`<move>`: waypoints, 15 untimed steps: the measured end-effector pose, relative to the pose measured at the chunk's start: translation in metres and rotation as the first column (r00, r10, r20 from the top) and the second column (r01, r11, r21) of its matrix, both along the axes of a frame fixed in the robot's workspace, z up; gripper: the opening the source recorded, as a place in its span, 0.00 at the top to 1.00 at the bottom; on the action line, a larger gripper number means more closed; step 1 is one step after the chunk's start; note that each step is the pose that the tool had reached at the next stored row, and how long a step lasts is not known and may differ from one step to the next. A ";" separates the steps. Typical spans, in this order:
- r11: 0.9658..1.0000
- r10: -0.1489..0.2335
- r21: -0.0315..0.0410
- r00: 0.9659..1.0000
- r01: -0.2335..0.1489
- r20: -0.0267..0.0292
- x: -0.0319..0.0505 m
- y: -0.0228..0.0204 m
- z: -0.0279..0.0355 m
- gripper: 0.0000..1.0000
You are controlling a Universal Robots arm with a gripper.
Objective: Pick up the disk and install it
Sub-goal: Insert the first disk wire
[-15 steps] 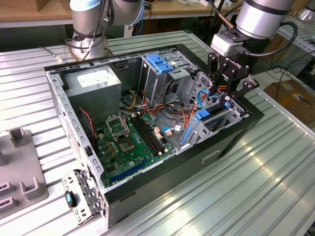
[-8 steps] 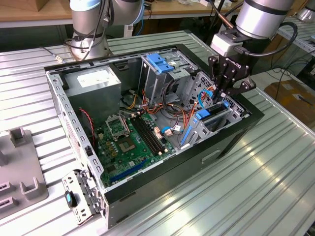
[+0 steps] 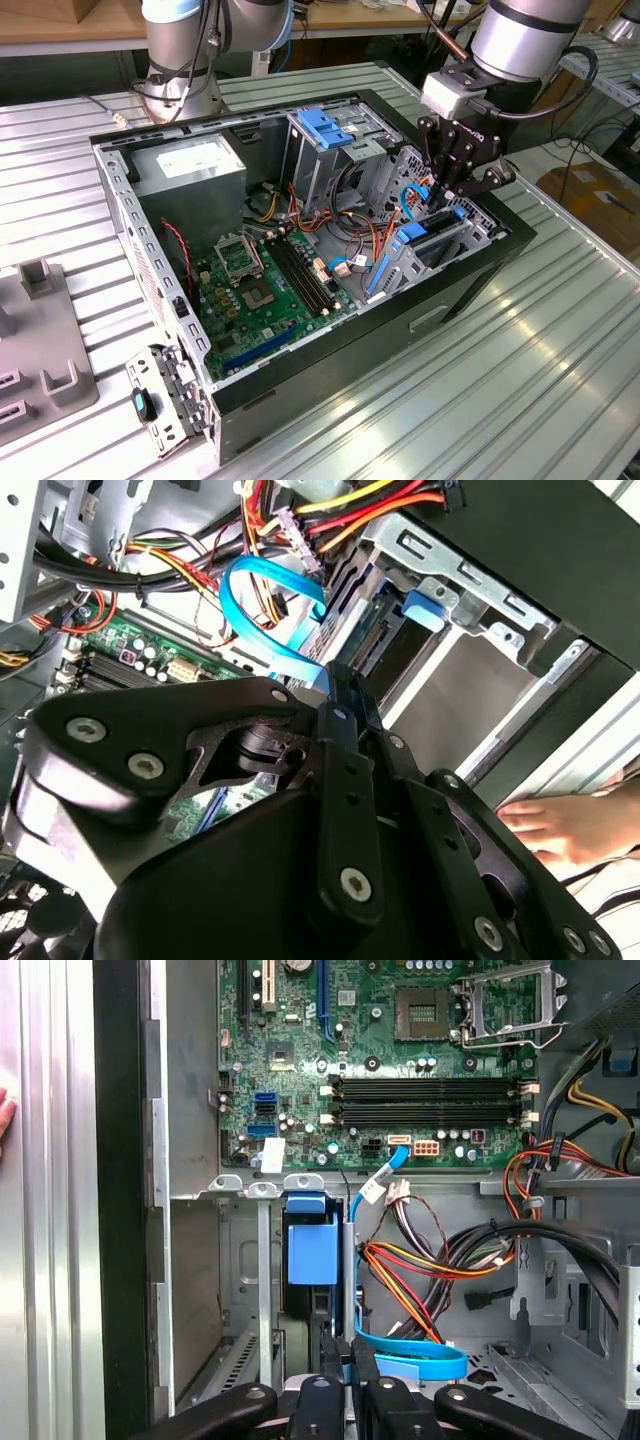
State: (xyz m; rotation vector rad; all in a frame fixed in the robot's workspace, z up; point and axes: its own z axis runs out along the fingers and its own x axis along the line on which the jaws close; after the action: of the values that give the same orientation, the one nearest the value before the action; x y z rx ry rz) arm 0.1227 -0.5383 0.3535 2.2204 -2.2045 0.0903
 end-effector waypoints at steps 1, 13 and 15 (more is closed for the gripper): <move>1.000 0.005 0.000 1.000 -0.005 0.006 -0.0015 0.0000 -0.0001 0.84; 1.000 0.023 0.000 0.999 -0.023 0.044 -0.0095 -0.0052 -0.0001 0.84; 1.000 0.030 0.000 0.999 -0.030 0.044 -0.0114 -0.0053 -0.0003 0.84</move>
State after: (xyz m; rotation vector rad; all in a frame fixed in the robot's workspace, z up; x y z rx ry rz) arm 0.1112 -0.5436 0.3532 2.2738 -2.1934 0.1404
